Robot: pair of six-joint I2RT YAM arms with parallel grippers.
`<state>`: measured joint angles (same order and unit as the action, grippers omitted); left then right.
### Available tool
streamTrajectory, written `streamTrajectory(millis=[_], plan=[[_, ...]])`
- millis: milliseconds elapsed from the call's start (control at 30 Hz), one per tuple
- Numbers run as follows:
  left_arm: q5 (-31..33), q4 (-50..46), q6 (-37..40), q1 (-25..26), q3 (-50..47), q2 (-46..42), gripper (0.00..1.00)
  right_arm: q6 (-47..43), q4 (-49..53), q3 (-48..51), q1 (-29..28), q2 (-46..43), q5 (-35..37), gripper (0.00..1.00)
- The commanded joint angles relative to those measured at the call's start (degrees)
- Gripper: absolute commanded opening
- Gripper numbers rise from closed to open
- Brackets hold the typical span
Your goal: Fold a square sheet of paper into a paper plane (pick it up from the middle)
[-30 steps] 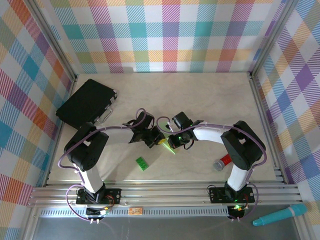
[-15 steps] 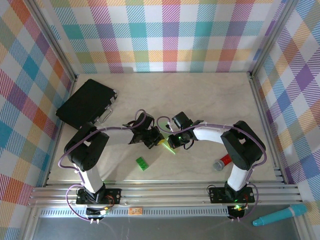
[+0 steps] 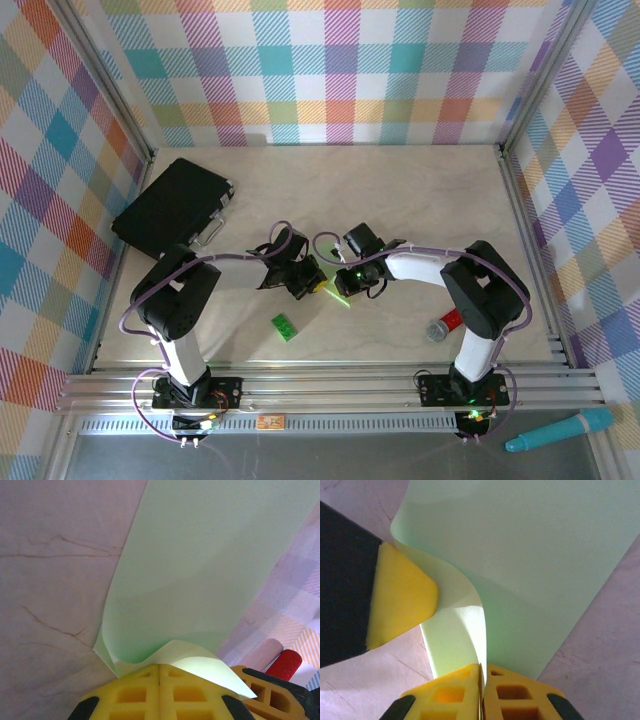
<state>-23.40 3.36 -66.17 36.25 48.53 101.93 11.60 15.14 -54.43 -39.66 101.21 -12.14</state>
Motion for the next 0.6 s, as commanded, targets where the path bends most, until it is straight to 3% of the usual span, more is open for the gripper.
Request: streamTrajectory(millis=[0, 100, 233, 333, 567], plan=[[1.6, -3.0, 1.0, 0.5, -1.5, 1.3, 0.0, 0.5, 3.6, 0.0, 0.1, 1.6, 0.4, 0.13], [1.9, -3.2, 1.2, 0.5, -1.8, 1.4, 0.0, 1.4, 4.3, -0.6, 0.2, -0.2, -0.2, 0.16], [2.3, -3.7, 1.6, 0.5, -2.0, 1.7, 0.0, 5.8, 4.1, -0.2, 0.7, -6.6, -0.7, 0.36], [2.6, -3.6, 1.7, 0.5, -2.1, 1.9, 0.0, 7.5, 4.6, 1.2, 1.2, -11.4, 2.0, 0.45], [2.8, -3.6, 1.6, 0.5, -2.2, 2.0, 0.0, 9.3, 5.2, 3.8, 1.3, -16.0, -0.6, 0.43]])
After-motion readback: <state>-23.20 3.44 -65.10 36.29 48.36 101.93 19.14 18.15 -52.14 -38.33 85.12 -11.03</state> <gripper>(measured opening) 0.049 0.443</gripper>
